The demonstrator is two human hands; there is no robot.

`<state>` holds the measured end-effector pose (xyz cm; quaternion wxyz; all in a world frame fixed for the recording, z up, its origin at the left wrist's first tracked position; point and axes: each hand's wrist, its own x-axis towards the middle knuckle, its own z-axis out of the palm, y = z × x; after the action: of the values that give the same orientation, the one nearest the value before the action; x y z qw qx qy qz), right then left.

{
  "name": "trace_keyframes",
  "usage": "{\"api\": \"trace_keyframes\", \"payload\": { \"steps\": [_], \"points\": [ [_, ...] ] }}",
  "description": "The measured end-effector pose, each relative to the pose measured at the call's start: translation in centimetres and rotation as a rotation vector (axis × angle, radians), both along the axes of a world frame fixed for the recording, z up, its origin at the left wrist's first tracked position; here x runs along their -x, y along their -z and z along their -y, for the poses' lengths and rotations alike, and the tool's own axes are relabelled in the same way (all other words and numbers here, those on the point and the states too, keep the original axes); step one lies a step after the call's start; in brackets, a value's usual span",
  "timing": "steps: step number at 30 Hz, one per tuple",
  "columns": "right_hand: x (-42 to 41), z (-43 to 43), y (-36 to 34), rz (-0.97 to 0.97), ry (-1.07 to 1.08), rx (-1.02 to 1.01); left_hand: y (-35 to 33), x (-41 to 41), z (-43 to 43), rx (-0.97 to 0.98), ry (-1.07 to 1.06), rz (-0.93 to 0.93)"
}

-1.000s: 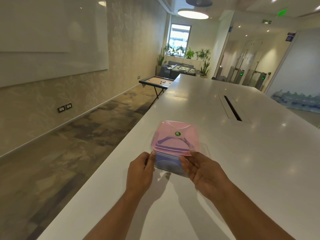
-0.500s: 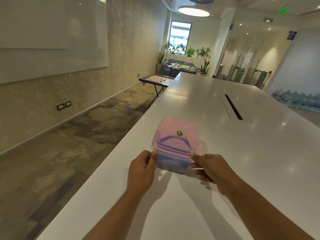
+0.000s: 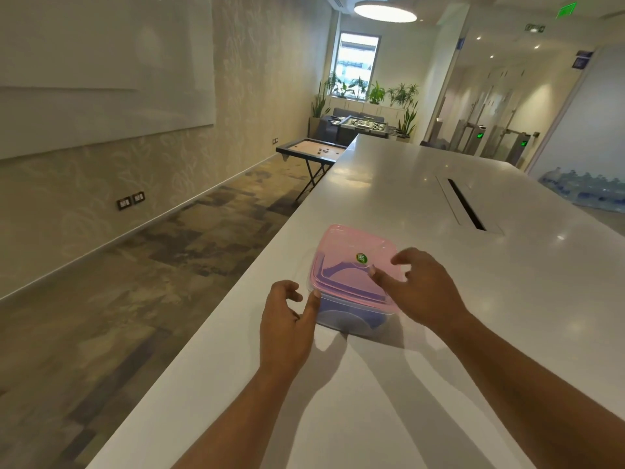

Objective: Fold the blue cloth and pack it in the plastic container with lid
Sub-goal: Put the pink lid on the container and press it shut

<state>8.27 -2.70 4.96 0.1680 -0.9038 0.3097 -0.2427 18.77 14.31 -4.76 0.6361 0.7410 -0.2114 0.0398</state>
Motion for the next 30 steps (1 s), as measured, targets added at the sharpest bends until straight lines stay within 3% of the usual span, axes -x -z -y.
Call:
{"api": "trace_keyframes", "payload": {
  "steps": [6,10,14,18,30],
  "points": [
    [-5.0,-0.3,0.3,-0.151,-0.087,0.059,-0.3,0.3,-0.1,0.004,0.133,0.015],
    [-6.5,0.9,0.0,-0.207,0.072,0.039,-0.6,0.6,-0.3,-0.009,0.173,0.026],
    [-6.6,2.5,-0.4,-0.252,0.183,-0.125,-1.3,0.9,-0.8,0.057,0.232,0.024],
    [-6.4,3.1,0.2,-0.211,0.171,-0.215,-1.5,0.9,-1.0,0.114,0.283,0.021],
    [-6.3,2.9,0.9,-0.182,0.218,-0.098,-1.1,0.6,-0.9,0.105,0.283,0.037]
  ]
}}
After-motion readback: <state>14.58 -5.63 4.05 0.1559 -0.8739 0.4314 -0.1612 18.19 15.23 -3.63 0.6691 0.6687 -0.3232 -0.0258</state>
